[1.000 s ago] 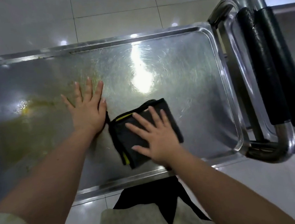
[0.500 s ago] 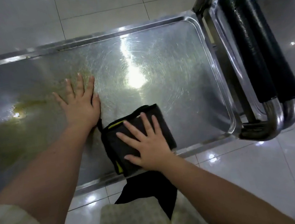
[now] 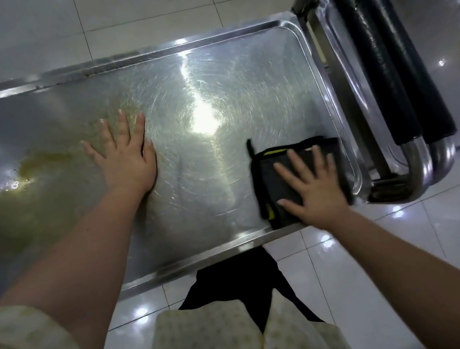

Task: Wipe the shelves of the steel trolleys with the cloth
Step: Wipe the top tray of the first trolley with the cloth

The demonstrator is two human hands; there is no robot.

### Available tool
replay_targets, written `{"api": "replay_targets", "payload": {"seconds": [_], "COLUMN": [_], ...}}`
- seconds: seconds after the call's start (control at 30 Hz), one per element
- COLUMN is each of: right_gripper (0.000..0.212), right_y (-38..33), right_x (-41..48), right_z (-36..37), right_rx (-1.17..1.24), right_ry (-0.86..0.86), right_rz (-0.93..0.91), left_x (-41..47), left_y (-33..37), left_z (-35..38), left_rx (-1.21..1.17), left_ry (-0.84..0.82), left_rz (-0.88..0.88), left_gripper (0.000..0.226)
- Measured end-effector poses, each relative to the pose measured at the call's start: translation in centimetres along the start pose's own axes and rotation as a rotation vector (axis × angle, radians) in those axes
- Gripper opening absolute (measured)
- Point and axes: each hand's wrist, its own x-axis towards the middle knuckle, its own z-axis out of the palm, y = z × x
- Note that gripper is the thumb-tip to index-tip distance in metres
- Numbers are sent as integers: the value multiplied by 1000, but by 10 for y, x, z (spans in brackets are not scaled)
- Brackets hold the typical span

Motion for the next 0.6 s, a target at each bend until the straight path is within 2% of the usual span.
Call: {"api": "replay_targets", "payload": {"seconds": [0.13,0.23,0.33,0.43,0.5,0.6], "right_gripper": [75,74,74,73,74,73], "right_y": [-142,-182,-123,-19,38,44], "right_x": [10,18,16,0,-11,-13], "right_z": [12,11,7,4,2,4], "right_rx": [59,78,64,45,29,-23], "right_ry": [21,-35,19,32,-40,-64], "right_rz": [-334,-400,-300,8,171,223], "left_x": [1,2,3,2,0,0], "left_y": [0,-1,-1,-1,-1,-1], "left_z": [1,1,1,-1,-2,-7], "left_rx": [1,5,-2,-12,-9,6], "left_ry": [-4,-2,-8,-12,-18,-50], "left_rz": [-6,2,4,17,18,2], "left_gripper": [54,54,55,55,55,54]}}
